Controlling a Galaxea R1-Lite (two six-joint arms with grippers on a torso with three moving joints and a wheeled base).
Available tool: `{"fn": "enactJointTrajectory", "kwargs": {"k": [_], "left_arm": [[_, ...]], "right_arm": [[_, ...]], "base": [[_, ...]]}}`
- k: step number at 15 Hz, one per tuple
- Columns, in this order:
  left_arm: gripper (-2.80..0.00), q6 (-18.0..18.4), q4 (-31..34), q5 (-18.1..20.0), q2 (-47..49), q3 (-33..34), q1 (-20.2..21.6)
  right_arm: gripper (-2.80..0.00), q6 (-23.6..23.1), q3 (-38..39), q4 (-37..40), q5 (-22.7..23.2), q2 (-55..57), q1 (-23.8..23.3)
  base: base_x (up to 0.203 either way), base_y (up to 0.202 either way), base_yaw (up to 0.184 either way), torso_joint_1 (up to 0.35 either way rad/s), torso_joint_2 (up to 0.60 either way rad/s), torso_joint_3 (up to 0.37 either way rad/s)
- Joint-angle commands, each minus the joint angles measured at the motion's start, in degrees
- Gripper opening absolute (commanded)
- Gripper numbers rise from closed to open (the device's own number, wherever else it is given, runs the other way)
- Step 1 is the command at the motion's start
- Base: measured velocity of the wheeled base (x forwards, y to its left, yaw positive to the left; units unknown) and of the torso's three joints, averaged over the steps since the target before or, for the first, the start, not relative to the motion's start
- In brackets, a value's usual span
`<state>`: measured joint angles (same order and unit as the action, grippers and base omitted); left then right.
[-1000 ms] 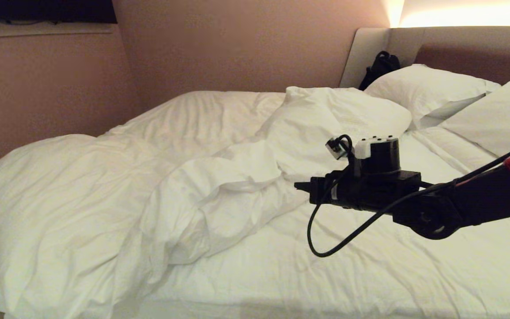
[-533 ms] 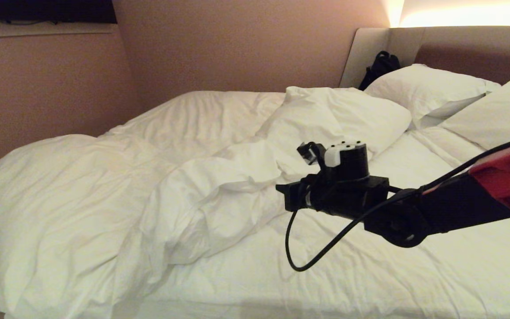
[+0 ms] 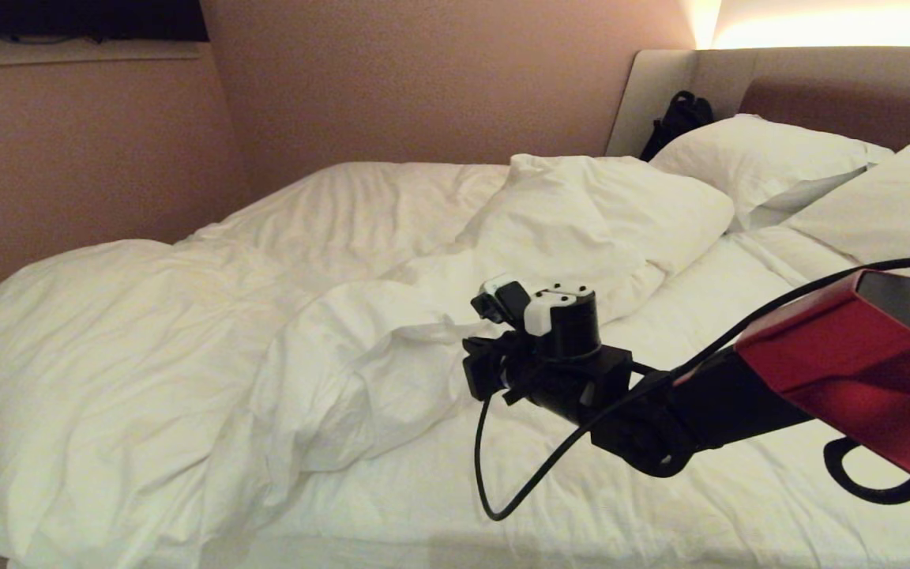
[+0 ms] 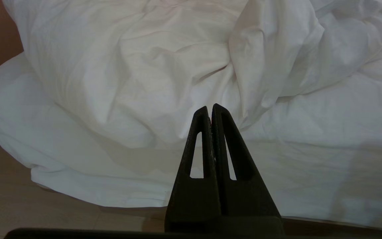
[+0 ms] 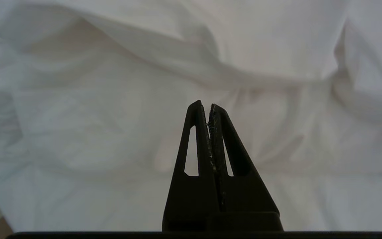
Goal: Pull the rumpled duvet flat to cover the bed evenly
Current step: Hold the folded corner of the quilt
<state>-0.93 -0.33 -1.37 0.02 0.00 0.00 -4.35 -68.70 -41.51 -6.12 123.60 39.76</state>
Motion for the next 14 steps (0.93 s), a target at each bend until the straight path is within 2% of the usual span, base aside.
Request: {"fn": "enactJointTrajectory", "kwargs": {"k": [1, 3, 7, 8, 14], "left_arm": [[-2.80, -0.04, -0.02, -0.04, -0.02, 0.00, 0.00], [-2.80, -0.04, -0.02, -0.04, -0.02, 0.00, 0.00], [-2.80, -0.05, -0.02, -0.04, -0.02, 0.00, 0.00], [-2.80, -0.04, -0.02, -0.04, -0.02, 0.00, 0.00], [-2.80, -0.04, -0.02, -0.04, -0.02, 0.00, 0.00]], "right_arm": [[-2.80, -2.81, -0.58, -0.99, -0.98, 0.19, 0.73], [-2.80, -5.05, -0.82, -1.03, -1.17, 0.32, 2.24], [-2.80, -11.78, -3.09, -3.07, -4.46, 2.43, 5.30], [0.00, -12.68, -4.14, -3.23, -4.91, 2.96, 5.76], [0.00, -19.96, -13.24, -4.01, -7.05, 10.25, 5.84]], "base": [[0.000, 0.000, 0.000, 0.000, 0.00, 0.000], [0.000, 0.000, 0.000, 0.000, 0.00, 0.000], [0.000, 0.000, 0.000, 0.000, 0.00, 0.000], [0.000, 0.000, 0.000, 0.000, 0.00, 0.000], [0.000, 0.000, 0.000, 0.000, 0.00, 0.000]]}}
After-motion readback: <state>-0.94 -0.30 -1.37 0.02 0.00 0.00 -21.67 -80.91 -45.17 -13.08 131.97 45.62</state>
